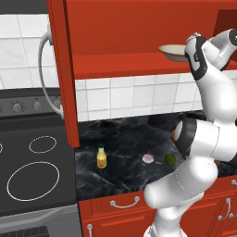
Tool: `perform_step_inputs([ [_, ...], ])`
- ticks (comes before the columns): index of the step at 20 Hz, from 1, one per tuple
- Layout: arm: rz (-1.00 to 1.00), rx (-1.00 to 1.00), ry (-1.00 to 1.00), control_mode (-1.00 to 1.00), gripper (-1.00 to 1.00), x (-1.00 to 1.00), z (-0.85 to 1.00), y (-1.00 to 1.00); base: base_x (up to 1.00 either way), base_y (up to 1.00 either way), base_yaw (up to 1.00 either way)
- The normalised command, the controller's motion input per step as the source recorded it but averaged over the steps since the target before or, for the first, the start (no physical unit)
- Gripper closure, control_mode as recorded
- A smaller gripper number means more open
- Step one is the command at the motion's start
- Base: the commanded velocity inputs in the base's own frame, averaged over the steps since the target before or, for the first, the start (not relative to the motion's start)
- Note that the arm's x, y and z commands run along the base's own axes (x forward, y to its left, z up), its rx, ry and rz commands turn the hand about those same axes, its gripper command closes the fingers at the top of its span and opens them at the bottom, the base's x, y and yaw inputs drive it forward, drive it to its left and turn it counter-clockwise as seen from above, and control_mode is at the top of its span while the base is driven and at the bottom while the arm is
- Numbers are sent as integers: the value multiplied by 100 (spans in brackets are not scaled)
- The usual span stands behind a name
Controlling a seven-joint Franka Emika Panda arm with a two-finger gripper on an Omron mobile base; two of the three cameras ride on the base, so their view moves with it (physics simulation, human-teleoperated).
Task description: Open the cabinet. Place the bowl and condiment on the counter. Then place the lime and garlic on the cutting board.
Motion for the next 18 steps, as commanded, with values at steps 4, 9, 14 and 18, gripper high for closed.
perform_step_inputs([
  [4,0,-1,2,-100,-100,16,-8,0,0,0,0],
  [9,0,-1,3,-100,-100,23,-2,0,0,0,0],
  [14,0,-1,1,-100,-100,22,0,0,0,0,0],
  [18,0,-1,1,-100,-100,17,-2,0,0,0,0],
])
